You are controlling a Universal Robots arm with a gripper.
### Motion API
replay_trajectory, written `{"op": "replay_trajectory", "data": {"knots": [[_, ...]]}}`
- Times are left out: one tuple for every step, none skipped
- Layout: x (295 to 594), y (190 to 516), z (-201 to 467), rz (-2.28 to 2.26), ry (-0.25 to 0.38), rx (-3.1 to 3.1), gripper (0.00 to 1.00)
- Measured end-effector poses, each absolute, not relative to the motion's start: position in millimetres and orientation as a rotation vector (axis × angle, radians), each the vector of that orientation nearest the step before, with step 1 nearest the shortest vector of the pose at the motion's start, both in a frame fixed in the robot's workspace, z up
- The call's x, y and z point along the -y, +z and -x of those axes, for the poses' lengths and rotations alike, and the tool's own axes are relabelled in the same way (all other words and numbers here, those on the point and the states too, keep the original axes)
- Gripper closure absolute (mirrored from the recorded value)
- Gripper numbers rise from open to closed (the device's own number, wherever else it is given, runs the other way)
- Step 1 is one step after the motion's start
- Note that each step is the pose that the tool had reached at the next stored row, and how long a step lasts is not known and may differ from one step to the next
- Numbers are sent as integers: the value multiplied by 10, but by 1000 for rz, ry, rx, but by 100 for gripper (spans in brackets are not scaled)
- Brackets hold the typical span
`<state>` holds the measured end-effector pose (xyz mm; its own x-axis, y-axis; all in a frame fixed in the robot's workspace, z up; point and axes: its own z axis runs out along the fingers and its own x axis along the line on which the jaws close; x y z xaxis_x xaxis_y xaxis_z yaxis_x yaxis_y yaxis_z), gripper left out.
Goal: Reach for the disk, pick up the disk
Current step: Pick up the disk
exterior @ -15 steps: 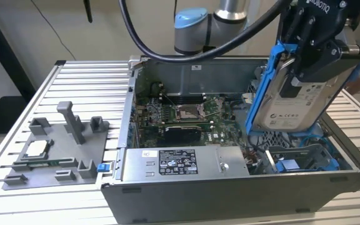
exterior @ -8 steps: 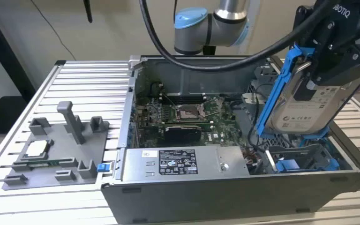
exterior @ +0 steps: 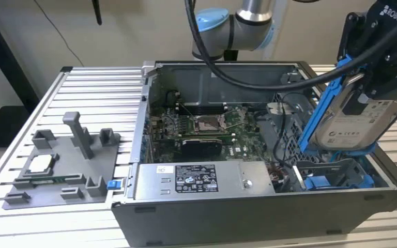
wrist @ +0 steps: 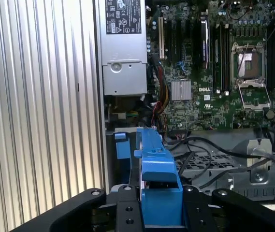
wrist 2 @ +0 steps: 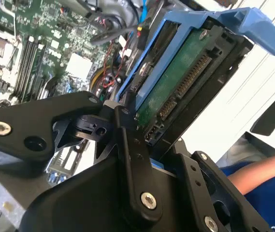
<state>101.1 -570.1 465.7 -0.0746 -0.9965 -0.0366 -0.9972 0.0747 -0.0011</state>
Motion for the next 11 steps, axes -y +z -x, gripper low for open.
{"op": "replay_trajectory", "data": {"knots": [[5701, 4647, -1042, 2118, 38, -2282, 100], [5701, 4639, -1064, 2118, 38, -2282, 100], [5701, 4632, -1083, 2118, 38, -2282, 100], [5701, 4625, -1095, 2118, 38, -2282, 100], [5701, 4618, -1114, 2118, 37, -2282, 100], [5701, 4611, -1133, 2118, 37, -2282, 100], [5701, 4602, -1148, 2118, 38, -2283, 100], [5701, 4590, -1162, 2118, 38, -2282, 100], [5705, 4577, -1166, 2118, 37, -2282, 100], [5708, 4567, -1166, 2118, 38, -2283, 100], [5715, 4564, -1166, 2117, 37, -2283, 100]]}}
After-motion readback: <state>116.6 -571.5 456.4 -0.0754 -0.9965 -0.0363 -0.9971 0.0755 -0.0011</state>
